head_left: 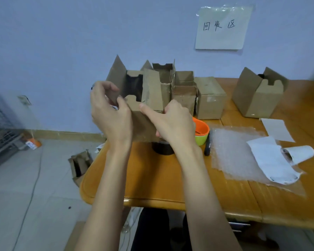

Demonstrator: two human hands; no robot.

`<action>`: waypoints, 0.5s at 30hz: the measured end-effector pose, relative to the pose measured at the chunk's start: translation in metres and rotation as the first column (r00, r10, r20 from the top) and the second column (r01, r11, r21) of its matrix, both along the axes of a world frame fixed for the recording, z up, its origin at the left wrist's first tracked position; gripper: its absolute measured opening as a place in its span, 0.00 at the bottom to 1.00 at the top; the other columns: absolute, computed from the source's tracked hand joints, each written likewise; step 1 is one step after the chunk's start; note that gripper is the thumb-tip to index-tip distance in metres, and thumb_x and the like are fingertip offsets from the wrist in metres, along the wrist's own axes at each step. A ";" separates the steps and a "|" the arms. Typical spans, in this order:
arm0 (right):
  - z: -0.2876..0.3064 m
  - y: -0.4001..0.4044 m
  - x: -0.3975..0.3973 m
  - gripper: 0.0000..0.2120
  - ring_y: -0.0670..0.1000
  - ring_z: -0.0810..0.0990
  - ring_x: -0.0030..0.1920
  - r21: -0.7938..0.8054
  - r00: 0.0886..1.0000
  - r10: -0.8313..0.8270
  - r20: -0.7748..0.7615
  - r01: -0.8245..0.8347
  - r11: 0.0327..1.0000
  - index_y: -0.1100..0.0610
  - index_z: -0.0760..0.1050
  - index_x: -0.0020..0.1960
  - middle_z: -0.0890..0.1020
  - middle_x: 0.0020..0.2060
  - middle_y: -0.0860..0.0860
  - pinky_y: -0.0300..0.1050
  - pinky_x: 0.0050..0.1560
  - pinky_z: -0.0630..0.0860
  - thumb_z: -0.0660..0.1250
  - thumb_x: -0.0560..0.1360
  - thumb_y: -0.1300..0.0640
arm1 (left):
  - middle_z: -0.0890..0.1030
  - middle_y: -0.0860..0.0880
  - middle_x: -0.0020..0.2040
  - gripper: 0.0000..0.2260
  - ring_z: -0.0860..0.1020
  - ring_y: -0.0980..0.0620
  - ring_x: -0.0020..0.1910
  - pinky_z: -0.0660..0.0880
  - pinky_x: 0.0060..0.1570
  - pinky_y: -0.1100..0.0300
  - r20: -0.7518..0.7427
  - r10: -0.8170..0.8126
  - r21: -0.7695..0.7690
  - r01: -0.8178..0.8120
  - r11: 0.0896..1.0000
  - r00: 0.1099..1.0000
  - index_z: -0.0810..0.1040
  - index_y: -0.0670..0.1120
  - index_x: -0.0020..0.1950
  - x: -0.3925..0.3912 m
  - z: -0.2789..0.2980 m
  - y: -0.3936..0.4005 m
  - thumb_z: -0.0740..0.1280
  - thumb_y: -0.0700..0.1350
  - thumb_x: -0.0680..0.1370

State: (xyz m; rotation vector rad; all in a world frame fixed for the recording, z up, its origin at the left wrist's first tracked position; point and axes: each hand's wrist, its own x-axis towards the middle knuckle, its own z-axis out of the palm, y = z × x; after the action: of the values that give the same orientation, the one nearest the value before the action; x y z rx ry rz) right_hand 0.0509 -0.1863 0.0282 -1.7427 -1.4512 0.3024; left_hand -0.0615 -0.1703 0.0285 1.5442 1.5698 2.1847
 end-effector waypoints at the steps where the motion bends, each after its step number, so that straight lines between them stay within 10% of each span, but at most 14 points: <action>1: -0.005 0.002 -0.006 0.35 0.53 0.82 0.41 -0.029 1.000 0.024 0.008 -0.024 0.999 0.57 0.74 0.48 0.84 0.37 0.52 0.49 0.43 0.79 0.58 0.65 0.25 | 0.77 0.48 0.44 0.11 0.70 0.57 0.37 0.70 0.37 0.58 0.011 0.017 -0.004 -0.017 1.000 1.000 0.69 0.50 0.46 -0.005 -0.006 0.001 0.62 0.34 0.71; 15: -0.027 0.010 -0.020 0.38 0.59 0.76 0.59 -0.302 0.975 0.131 0.180 -0.072 0.951 0.62 0.67 0.65 0.76 0.59 0.57 0.53 0.54 0.74 0.57 0.74 0.30 | 0.76 0.51 0.47 0.13 0.69 0.52 0.35 0.66 0.36 0.64 0.142 0.015 -0.187 0.012 0.982 0.990 0.67 0.51 0.48 -0.016 -0.067 0.017 0.65 0.36 0.72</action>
State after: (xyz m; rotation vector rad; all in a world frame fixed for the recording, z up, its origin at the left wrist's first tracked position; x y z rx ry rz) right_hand 0.0308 -0.1763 0.0011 -1.9834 -1.7142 0.4285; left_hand -0.0776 -0.1532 -0.0381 1.3042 1.6759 2.0283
